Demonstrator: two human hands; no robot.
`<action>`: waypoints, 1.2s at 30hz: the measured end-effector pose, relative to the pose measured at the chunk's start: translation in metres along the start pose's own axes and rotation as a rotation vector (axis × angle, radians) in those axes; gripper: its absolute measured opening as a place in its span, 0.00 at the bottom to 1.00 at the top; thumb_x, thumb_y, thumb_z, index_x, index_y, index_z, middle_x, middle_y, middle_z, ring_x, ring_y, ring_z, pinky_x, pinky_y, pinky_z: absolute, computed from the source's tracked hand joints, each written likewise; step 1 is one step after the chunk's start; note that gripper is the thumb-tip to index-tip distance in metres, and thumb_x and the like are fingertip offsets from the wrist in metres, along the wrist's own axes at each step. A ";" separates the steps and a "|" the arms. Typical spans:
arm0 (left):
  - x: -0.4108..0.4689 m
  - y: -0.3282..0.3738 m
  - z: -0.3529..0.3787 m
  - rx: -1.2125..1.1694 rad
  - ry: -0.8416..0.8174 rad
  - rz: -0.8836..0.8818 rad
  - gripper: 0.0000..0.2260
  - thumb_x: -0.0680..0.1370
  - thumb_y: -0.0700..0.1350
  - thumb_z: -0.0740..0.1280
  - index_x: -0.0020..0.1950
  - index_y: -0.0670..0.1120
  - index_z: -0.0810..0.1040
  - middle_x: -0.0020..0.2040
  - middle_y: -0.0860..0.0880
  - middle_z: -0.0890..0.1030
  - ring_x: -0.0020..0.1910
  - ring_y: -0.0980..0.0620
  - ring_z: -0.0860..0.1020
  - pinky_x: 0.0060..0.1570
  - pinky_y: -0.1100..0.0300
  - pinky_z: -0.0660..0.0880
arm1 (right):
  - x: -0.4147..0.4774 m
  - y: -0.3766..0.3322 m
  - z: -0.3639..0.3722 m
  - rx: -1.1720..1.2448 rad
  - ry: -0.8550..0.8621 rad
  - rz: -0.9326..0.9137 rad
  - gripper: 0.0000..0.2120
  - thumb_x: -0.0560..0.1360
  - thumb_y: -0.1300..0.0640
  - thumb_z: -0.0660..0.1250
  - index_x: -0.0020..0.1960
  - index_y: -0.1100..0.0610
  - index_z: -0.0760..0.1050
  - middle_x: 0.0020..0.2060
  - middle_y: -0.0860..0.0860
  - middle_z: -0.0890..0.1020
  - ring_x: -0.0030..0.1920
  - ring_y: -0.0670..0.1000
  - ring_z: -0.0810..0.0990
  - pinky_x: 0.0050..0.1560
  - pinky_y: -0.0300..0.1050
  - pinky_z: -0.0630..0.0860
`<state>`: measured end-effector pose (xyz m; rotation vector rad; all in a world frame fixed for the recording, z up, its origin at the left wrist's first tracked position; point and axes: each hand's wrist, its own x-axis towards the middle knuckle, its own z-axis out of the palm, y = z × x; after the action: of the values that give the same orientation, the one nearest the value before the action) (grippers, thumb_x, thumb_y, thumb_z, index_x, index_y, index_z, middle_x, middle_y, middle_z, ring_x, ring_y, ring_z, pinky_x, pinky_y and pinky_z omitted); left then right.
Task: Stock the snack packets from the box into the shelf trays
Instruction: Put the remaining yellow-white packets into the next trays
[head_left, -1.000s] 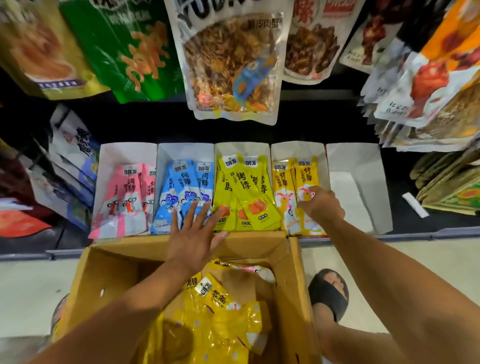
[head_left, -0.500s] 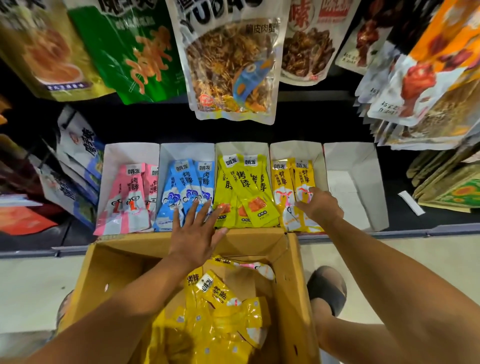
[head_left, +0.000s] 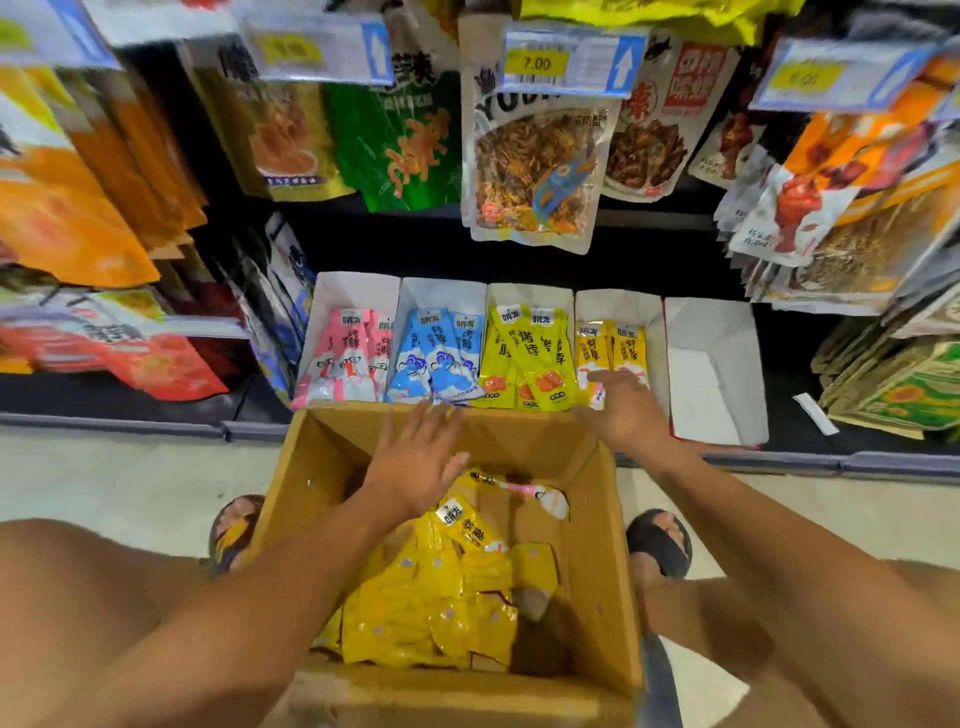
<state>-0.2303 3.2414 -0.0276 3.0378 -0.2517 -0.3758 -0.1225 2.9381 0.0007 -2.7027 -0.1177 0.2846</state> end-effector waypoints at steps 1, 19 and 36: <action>-0.014 -0.001 0.002 0.002 0.004 -0.005 0.34 0.80 0.67 0.36 0.84 0.56 0.48 0.85 0.49 0.50 0.84 0.44 0.45 0.78 0.33 0.43 | -0.009 -0.007 0.005 -0.016 -0.014 -0.042 0.31 0.73 0.39 0.72 0.73 0.49 0.70 0.70 0.54 0.73 0.69 0.58 0.71 0.66 0.55 0.71; -0.217 -0.070 0.096 0.033 -0.038 -0.231 0.27 0.84 0.67 0.47 0.78 0.59 0.69 0.79 0.52 0.68 0.81 0.46 0.60 0.74 0.26 0.45 | -0.124 -0.074 0.152 -0.282 -0.430 -0.200 0.34 0.74 0.41 0.70 0.76 0.46 0.64 0.75 0.53 0.64 0.74 0.59 0.64 0.68 0.53 0.68; -0.220 -0.072 0.097 -0.061 0.080 -0.322 0.23 0.79 0.59 0.58 0.72 0.57 0.77 0.77 0.52 0.72 0.81 0.48 0.61 0.78 0.34 0.51 | -0.139 -0.110 0.295 -0.070 -0.745 -0.078 0.40 0.75 0.52 0.72 0.80 0.52 0.55 0.80 0.56 0.53 0.77 0.58 0.62 0.70 0.51 0.69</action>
<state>-0.4542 3.3455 -0.0761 3.0225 0.2523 -0.2725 -0.3266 3.1381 -0.1909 -2.5051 -0.4484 1.2616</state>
